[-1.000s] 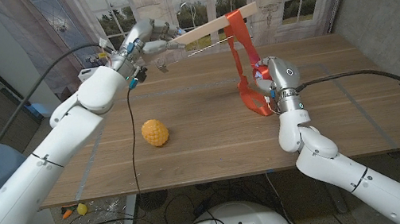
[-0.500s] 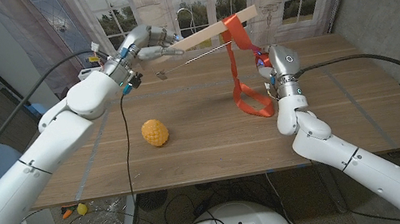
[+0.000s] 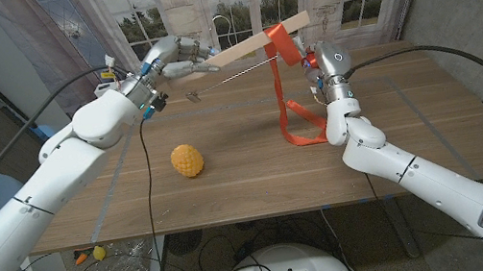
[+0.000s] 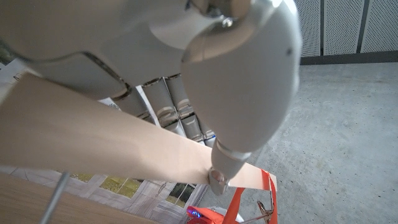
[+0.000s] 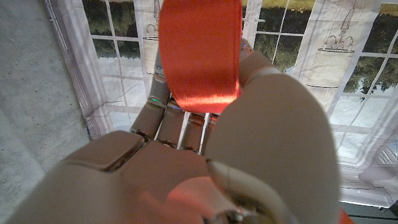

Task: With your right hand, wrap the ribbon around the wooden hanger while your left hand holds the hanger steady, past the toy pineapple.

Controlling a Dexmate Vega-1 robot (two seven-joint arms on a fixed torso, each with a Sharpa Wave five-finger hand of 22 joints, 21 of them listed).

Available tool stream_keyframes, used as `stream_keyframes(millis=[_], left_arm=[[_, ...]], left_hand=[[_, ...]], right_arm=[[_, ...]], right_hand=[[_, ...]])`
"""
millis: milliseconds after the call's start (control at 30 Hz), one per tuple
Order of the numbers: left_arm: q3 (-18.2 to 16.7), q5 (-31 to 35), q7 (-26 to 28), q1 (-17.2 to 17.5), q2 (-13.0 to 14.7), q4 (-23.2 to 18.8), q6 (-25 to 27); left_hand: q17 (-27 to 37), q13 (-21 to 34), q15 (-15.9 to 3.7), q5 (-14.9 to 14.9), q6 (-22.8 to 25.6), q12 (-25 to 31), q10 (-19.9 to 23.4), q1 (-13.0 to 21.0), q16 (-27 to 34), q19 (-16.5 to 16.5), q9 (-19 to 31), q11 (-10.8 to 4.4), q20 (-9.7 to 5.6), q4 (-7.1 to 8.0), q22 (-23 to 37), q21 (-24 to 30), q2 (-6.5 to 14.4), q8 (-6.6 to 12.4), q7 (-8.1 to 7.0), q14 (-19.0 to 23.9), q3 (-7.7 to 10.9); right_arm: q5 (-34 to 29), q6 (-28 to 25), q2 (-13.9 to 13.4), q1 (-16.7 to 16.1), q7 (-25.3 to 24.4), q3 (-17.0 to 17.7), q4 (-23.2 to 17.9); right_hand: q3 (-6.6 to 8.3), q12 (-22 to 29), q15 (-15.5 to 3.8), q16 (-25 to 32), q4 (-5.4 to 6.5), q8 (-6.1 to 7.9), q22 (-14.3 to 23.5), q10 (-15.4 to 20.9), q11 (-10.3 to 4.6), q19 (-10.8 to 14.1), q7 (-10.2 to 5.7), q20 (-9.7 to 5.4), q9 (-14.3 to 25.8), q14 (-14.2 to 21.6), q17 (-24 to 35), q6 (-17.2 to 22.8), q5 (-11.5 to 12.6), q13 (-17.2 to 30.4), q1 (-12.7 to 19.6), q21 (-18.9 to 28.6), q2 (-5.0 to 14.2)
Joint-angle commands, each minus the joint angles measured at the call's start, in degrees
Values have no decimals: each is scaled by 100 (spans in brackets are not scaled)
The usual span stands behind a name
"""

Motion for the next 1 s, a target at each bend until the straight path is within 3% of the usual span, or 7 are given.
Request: stream_keyframes(millis=[33,533,1000], left_arm=[[-223,-393,-323,275,319,67,-124],[-204,-1100,-1328,219,644,524,-226],[-144,-995,-1530,146,1247,331,331]], left_hand=[[19,29,-703,27,152,-17,63,498,-21,-29,19,18,-152,196,10,24,529,18,115,433,251],[36,64,-697,26,137,-41,50,496,-44,-48,44,30,-142,195,9,45,526,-2,143,437,273],[64,80,-698,26,110,-75,45,499,-68,-72,75,34,-130,193,7,62,523,-21,146,420,296]], right_arm=[[-283,-82,-225,593,386,-272,139],[-515,-279,-504,757,401,0,-186],[-1112,-318,-680,1142,972,-147,-407]], right_hand=[[83,-6,-1258,-21,43,11,-12,264,194,-27,-15,-739,19,810,6,57,23,31,1064,44,1018],[87,-43,-1253,-39,52,-9,-40,255,195,-58,-25,-738,18,806,1,60,25,41,1051,89,1023],[92,-82,-1255,-53,51,-30,-65,248,176,-95,-30,-739,19,809,-2,60,28,48,1047,130,1022]])
